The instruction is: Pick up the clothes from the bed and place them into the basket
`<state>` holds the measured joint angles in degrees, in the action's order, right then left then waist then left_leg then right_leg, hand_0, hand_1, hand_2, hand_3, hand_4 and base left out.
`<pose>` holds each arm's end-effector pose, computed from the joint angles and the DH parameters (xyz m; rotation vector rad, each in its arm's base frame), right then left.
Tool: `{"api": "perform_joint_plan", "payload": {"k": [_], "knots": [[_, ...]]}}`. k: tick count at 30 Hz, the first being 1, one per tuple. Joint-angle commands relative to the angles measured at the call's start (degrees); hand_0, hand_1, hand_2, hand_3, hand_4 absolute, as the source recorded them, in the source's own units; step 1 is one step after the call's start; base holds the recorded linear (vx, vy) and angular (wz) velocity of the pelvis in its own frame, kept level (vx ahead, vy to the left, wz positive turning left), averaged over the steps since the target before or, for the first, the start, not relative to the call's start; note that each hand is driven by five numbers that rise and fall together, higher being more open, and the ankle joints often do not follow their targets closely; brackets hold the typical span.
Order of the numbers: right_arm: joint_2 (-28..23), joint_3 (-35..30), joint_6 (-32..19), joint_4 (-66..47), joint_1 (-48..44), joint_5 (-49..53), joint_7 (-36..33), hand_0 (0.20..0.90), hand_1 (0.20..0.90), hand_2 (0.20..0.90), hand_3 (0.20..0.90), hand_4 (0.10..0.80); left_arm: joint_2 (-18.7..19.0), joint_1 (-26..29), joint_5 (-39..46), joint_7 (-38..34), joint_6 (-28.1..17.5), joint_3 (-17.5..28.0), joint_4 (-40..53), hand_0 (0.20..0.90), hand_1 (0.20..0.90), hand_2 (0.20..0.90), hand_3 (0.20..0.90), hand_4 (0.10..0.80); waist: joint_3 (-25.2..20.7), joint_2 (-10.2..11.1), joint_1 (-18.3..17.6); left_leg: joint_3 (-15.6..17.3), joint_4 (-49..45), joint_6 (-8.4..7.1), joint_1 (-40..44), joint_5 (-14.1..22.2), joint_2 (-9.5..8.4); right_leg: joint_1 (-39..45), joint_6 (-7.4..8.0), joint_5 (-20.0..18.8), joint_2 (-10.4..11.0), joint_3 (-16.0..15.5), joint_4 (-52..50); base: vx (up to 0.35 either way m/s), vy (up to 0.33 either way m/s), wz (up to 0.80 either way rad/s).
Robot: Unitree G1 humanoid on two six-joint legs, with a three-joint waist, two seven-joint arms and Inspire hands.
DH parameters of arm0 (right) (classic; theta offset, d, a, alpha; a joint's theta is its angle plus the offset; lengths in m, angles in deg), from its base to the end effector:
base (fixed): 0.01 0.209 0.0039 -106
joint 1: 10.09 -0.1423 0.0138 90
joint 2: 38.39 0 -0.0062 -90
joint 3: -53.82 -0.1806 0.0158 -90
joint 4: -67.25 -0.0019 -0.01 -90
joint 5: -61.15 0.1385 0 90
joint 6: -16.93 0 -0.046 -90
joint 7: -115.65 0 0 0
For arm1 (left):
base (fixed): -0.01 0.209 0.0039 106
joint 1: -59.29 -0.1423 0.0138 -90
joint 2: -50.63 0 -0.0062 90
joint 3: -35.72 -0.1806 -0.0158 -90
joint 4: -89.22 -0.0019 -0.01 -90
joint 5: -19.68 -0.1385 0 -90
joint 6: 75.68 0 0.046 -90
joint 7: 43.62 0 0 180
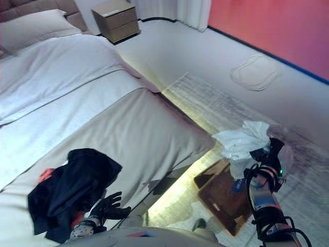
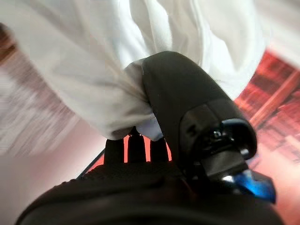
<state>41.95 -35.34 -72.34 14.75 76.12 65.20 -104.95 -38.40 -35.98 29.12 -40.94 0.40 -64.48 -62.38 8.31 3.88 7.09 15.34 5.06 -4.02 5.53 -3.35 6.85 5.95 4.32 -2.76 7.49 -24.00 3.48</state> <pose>0.1798 -0.2732 -0.0236 -0.5640 0.4352 -0.8304 0.0736 0.2342 -0.1016 0.1902 0.9359 0.0322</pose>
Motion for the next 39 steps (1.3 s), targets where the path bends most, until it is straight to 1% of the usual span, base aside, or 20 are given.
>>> {"api": "perform_joint_plan", "payload": {"k": [1, 3, 7, 8, 10, 11, 13, 18, 21, 24, 25, 27, 29, 33, 35, 37, 38, 39], "knots": [[-4.12, -2.59, -2.45, -0.80, -4.08, 0.64, -2.06, 0.300, 0.300, 0.300, 0.200, 0.100, 0.45, 1.19, -1.28, -0.24, -2.99, -0.17, 0.57, 0.900, 0.900, 0.900, 0.900, 0.800, -2.18, -2.39, 1.46, -1.49, -2.27, 2.50, -3.93, 2.22, -2.66, 2.31, 3.15, 3.40, 3.32, 0.08, -4.91, 0.012, -0.078, 0.00], [-4.31, -2.43, -1.89, 1.13, -4.02, 1.89, -1.13, 0.300, 0.300, 0.300, 0.200, 0.100, 0.71, 0.68, -2.11, -0.06, -3.21, -0.19, 0.31, 0.900, 0.900, 0.900, 0.900, 0.800, -2.17, -2.53, 1.64, -2.17, -1.96, 2.08, -3.77, 1.97, -2.66, 2.52, 3.00, 3.39, 3.19, -0.18, -4.65, 0.012, -0.065, 0.06], [-4.47, -1.96, -1.37, 5.02, -4.46, 3.46, 0.69, 0.300, 0.300, 0.300, 0.200, 0.100, 1.25, 0.37, -2.56, 0.21, -3.73, -0.11, -0.29, 0.900, 0.900, 0.900, 0.900, 0.800, -2.16, -3.03, 1.86, -3.03, -1.66, 1.72, -3.48, 1.86, -2.78, 2.62, 2.72, 3.55, 3.05, -0.60, -4.60, 0.022, -0.042, 0.12], [-4.54, -1.73, -1.33, 8.01, -4.88, 4.05, 1.79, 0.300, 0.300, 0.300, 0.200, 0.100, 1.77, 0.46, -2.49, 0.35, -3.56, -0.17, -0.32, 0.900, 0.900, 0.900, 0.900, 0.800, -2.24, -3.38, 2.04, -3.57, -1.60, 1.64, -3.45, 1.87, -2.92, 2.49, 2.64, 3.61, 3.10, -0.82, -4.65, 0.013, -0.025, 0.09], [-4.60, -1.73, -1.63, 10.43, -5.39, 5.15, 2.61, 0.300, 0.300, 0.300, 0.200, 0.100, 2.06, 0.71, -2.38, 0.47, -3.28, -0.20, -0.39, 0.900, 0.900, 0.900, 0.900, 0.800, -2.33, -3.67, 2.19, -3.88, -1.57, 1.62, -3.67, 1.61, -3.02, 2.27, 2.55, 3.48, 3.19, -1.10, -4.69, 0.025, -0.028, 0.13], [-4.66, -1.63, -1.84, 13.86, -5.91, 5.01, 3.09, 0.300, 0.300, 0.300, 0.200, 0.100, 2.56, 0.84, -2.18, 0.91, -3.43, -0.44, -0.61, 0.900, 0.900, 0.900, 0.900, 0.800, -2.07, -4.06, 2.44, -4.26, -1.56, 1.54, -3.36, 1.79, -3.19, 2.33, 2.52, 3.81, 3.36, -1.48, -5.14, 0.040, -0.037, 0.18], [-4.91, -1.54, -1.91, 16.44, -6.58, 6.34, 2.84, 0.300, 0.300, 0.300, 0.200, 0.100, 2.91, 0.97, -2.27, 1.01, -3.59, -0.81, -0.35, 0.900, 0.900, 0.900, 0.900, 0.800, -1.94, -4.46, 2.70, -4.64, -1.54, 1.49, -3.45, 1.69, -3.33, 2.04, 2.47, 3.84, 3.53, -1.84, -5.46, 0.015, -0.036, 0.17], [-7.07, -2.88, -1.73, 22.92, -9.70, 9.65, 2.48, 0.300, 0.300, 0.300, 0.200, 0.100, 3.47, 2.19, -0.68, 0.57, -3.53, -1.98, 0.94, 0.900, 0.900, 0.900, 0.900, 0.800, -0.75, -6.87, 3.39, -6.15, -1.62, 1.23, -4.71, 1.14, -4.14, 0.12, 2.15, 3.47, 4.40, -3.03, -6.15, -0.048, -0.006, 0.17], [-8.70, -2.93, 0.29, 22.95, -10.92, 10.67, 2.66, 0.300, 0.300, 0.300, 0.200, 0.100, 3.09, 1.75, 0.14, -0.67, -4.03, -2.90, 1.30, 0.900, 0.900, 0.900, 0.900, 0.800, -0.22, -8.55, 3.28, -6.51, -1.70, 0.83, -5.84, 0.59, -4.76, -0.91, 2.00, 3.33, 4.92, -3.25, -6.13, -0.073, 0.050, 0.16], [-9.93, -2.69, 1.41, 23.61, -11.78, 10.42, 3.20, 0.300, 0.300, 0.300, 0.200, 0.100, 2.33, 1.46, 1.00, -0.98, -4.95, -2.54, 0.87, 0.900, 0.900, 0.900, 0.900, 0.800, 0.31, -10.01, 2.97, -6.52, -1.65, 0.43, -6.41, -0.02, -5.15, -1.35, 1.81, 3.38, 5.34, -3.23, -6.10, -0.044, 0.080, 0.08], [-10.18, -2.71, 1.69, 23.64, -11.92, 10.37, 2.94, 0.900, 0.900, 0.900, 0.900, 0.800, 2.19, 1.38, 1.00, -0.88, -5.16, -2.43, 0.80, 0.900, 0.900, 0.900, 0.900, 0.800, 0.39, -10.27, 2.91, -6.47, -1.70, 0.36, -6.47, -0.08, -5.20, -1.36, 1.76, 3.43, 5.43, -3.24, -6.10, -0.010, 0.061, 0.06], [-10.85, -3.17, 1.78, 24.38, -11.90, 10.46, 2.72, 0.900, 0.900, 0.900, 0.900, 0.800, 1.85, 1.12, 1.38, -0.51, -5.28, -2.39, 0.98, 0.900, 0.900, 0.900, 0.900, 0.800, 0.49, -10.97, 2.80, -6.38, -1.83, 0.16, -6.65, -0.15, -5.35, -1.37, 1.70, 3.61, 5.63, -3.39, -6.15, -0.001, 0.041, 0.02], [-11.04, -3.33, 1.70, 25.22, -11.92, 11.02, 1.91, 0.900, 0.900, 0.900, 0.900, 0.800, 1.56, 1.14, 1.49, -0.04, -5.04, -2.55, 0.91, 0.900, 0.900, 0.900, 0.900, 0.800, 0.42, -11.25, 2.70, -6.24, -1.72, 0.08, -6.51, -0.20, -5.32, -1.38, 1.70, 3.69, 5.73, -3.54, -6.26, 0.000, 0.000, 0.00], [-12.23, -4.21, 2.03, 26.59, -12.50, 10.03, 2.40, 0.900, 0.900, 0.900, 0.900, 0.800, 0.82, 1.00, 2.05, 1.32, -5.18, -3.51, 0.50, 0.900, 0.900, 0.900, 0.900, 0.800, 0.21, -11.92, 2.31, -6.00, -1.78, -0.14, -6.03, -0.11, -5.43, -1.06, 1.57, 3.91, 5.81, -3.60, -6.39, 0.022, 0.028, 0.00], [-12.29, -4.31, 2.43, 26.82, -12.45, 9.60, 2.39, 0.900, 0.900, 0.900, 0.900, 0.800, 0.55, 0.80, 1.96, 1.50, -5.08, -3.78, 0.65, 0.900, 0.900, 0.900, 0.900, 0.800, 0.06, -11.99, 2.21, -5.86, -1.75, -0.14, -5.82, -0.04, -5.52, -0.89, 1.53, 4.00, 5.75, -3.57, -6.33, 0.009, 0.007, 0.02], [-12.05, -4.28, 2.48, 27.23, -12.16, 9.80, 2.47, 0.900, 0.900, 0.900, 0.900, 0.800, 0.54, 0.93, 2.13, 1.87, -4.41, -4.01, 0.58, 0.900, 0.900, 0.900, 0.900, 0.800, -0.08, -11.98, 2.06, -5.73, -1.73, -0.15, -5.68, 0.03, -5.50, -0.89, 1.55, 4.09, 5.71, -3.49, -6.43, 0.000, 0.000, 0.00], [-11.90, -4.30, 2.81, 27.77, -11.80, 9.88, 2.94, 0.900, 0.900, 0.900, 0.900, 0.800, 0.56, 1.04, 2.44, 2.86, -3.33, -4.21, 0.41, 0.900, 0.900, 0.900, 0.900, 0.800, -0.27, -11.90, 1.94, -5.58, -1.68, -0.12, -5.53, 0.11, -5.46, -0.91, 1.55, 4.17, 5.67, -3.44, -6.51, 0.000, 0.000, 0.00], [-11.81, -4.29, 2.70, 28.16, -11.54, 10.13, 3.32, 0.900, 0.900, 0.900, 0.900, 0.800, 0.56, 1.09, 2.05, 3.11, -3.48, -4.32, 0.22, 0.900, 0.900, 0.900, 0.900, 0.800, -0.34, -11.82, 1.85, -5.51, -1.60, -0.11, -5.41, 0.09, -5.35, -0.89, 1.53, 4.19, 5.62, -3.41, -6.55, 0.000, 0.000, 0.00]]}}
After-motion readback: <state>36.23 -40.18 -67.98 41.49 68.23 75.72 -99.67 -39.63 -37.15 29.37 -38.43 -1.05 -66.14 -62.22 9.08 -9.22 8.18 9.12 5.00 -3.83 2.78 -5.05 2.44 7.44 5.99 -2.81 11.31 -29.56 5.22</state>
